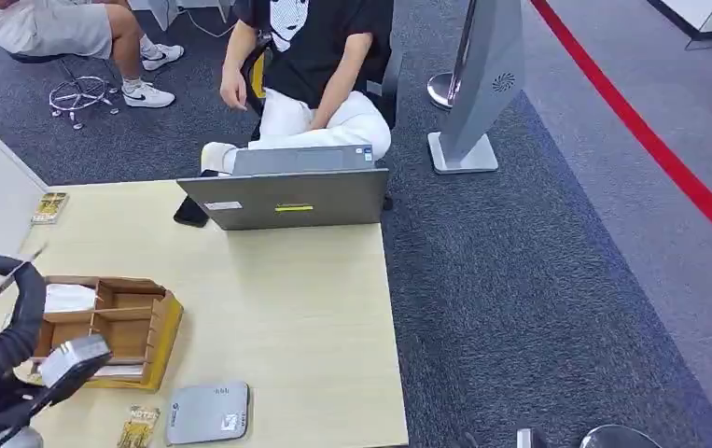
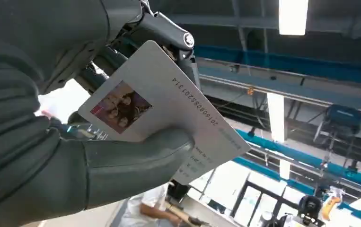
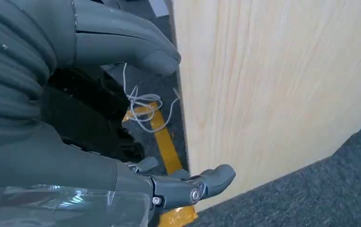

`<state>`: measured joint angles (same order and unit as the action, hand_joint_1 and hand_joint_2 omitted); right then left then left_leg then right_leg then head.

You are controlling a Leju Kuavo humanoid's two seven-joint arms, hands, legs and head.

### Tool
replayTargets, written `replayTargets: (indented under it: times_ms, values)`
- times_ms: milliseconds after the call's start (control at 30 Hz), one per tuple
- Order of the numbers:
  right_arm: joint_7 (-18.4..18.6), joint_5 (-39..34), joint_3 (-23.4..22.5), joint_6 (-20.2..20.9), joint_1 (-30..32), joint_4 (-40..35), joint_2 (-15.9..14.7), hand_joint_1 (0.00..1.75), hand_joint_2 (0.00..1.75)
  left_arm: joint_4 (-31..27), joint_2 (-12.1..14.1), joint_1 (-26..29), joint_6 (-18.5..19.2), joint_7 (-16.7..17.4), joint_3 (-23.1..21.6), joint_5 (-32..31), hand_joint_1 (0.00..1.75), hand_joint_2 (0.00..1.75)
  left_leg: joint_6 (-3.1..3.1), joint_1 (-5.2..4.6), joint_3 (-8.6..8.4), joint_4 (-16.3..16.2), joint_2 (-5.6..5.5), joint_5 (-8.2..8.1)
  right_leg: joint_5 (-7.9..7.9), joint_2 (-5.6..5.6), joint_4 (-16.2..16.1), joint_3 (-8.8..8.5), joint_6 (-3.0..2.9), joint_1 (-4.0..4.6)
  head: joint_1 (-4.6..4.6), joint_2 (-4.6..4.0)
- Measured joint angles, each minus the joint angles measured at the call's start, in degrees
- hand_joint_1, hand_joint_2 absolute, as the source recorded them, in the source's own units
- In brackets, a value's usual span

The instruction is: Pass the card to the sensor for recognition and then transmit it.

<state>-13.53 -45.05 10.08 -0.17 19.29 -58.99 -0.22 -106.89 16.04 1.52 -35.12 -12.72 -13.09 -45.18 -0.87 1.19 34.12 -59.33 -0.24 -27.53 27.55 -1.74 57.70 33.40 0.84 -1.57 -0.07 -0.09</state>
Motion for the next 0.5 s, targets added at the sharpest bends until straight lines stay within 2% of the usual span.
replayTargets:
  times_ms: [167, 500]
  values:
    - [-0.66, 0.09, -0.04, 0.3, 0.21, -0.48, 0.0, 0.0, 1.75, -4.66, -0.61, 4.7, 1.55, 0.5, 0.0, 1.69, 1.75, 1.75, 0.07, 0.01, 0.0, 0.01, -0.27, -0.07, 0.14, 0.28, 0.0, -0.13, 0.11, 0.01, -0.02, 0.0]
    - [-0.31, 1.53, -0.66, 1.27, 0.75, -1.51, 0.0, 0.0, 1.75, -5.39, -1.97, 6.38, 7.93, 0.9, 0.04, 5.38, 1.75, 1.75, 0.08, 0.01, -0.04, 0.01, -0.33, -0.05, 0.13, 0.29, 0.0, -0.2, 0.11, 0.01, -0.02, 0.0]
